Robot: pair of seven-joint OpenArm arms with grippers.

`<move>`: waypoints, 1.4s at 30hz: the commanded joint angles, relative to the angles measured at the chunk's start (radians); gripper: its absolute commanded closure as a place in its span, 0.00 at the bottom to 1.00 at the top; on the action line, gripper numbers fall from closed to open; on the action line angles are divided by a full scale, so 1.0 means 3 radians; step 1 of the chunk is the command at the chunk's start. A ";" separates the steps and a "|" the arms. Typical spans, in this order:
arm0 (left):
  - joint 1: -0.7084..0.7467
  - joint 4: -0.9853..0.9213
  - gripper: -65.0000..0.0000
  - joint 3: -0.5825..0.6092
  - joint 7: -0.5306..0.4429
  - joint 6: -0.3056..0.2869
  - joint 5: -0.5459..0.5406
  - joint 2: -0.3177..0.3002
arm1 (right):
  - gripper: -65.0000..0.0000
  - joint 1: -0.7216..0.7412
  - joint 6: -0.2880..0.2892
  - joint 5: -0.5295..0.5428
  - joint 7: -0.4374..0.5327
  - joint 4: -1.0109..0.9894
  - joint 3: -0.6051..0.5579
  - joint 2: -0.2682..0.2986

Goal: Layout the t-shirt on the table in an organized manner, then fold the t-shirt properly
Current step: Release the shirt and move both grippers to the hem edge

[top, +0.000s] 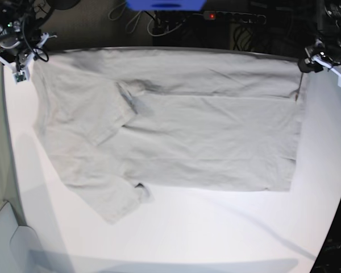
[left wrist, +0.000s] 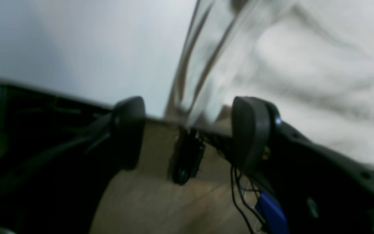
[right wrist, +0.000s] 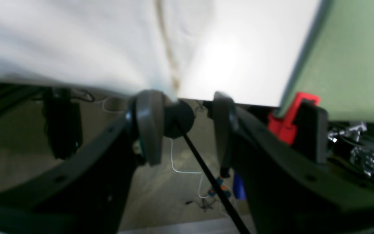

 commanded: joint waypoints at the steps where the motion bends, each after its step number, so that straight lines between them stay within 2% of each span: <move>1: -0.0010 0.0054 0.36 -0.0073 -0.0054 0.0001 -0.0051 -0.0079 | 0.59 -0.0011 -0.0016 0.0005 0.0038 0.0067 0.0036 0.0040; 9: -0.0077 0.0054 0.36 -0.0610 -0.0049 0.0001 -0.0041 -0.0100 | 0.59 0.0024 -0.0016 0.0005 0.0043 0.0067 0.0046 0.0183; 14: -0.0276 0.0054 0.36 -0.0886 -0.0049 0.0001 -0.0056 -0.0212 | 0.59 0.0301 -0.0016 0.0000 0.0018 0.0052 0.0179 0.0337; 19: -0.0783 0.0033 0.36 -0.0973 -0.0054 0.0032 -0.0036 -0.0315 | 0.57 0.0822 -0.0016 0.0000 0.0018 0.0046 0.0255 0.0439; 21: -0.1028 0.0054 0.36 -0.0866 -0.0054 0.0037 -0.0036 -0.0315 | 0.53 0.1042 -0.0016 0.0000 0.0018 0.0041 0.0215 0.0454; 25: -0.1443 0.0033 0.36 -0.0467 -0.0065 0.0042 -0.0015 -0.0309 | 0.48 0.1533 -0.0016 -0.0112 0.0018 -0.0163 -0.0138 0.0531; 29: -0.1708 0.0023 0.36 0.0111 -0.0320 0.0016 0.0394 -0.0279 | 0.46 0.2075 -0.0016 -0.0609 0.0043 -0.0700 -0.0568 0.0531; 32: -0.1816 0.0013 0.36 0.0577 -0.0612 0.0006 0.0685 -0.0222 | 0.46 0.2464 -0.0016 -0.0849 0.0110 -0.1253 -0.0757 0.0536; 37: -0.2102 -0.0309 0.36 0.1267 -0.1185 0.0006 0.1166 -0.0222 | 0.46 0.3067 -0.0016 -0.0895 0.0621 -0.2332 -0.0788 0.0552; 40: -0.2338 -0.0739 0.36 0.1523 -0.1440 0.0006 0.1294 -0.0217 | 0.46 0.3374 -0.0016 -0.0895 0.1000 -0.2997 -0.0788 0.0567; 42: -0.2476 -0.1046 0.36 0.1641 -0.1594 0.0006 0.1299 -0.0217 | 0.46 0.3538 -0.0016 -0.0895 0.1291 -0.3437 -0.0788 0.0644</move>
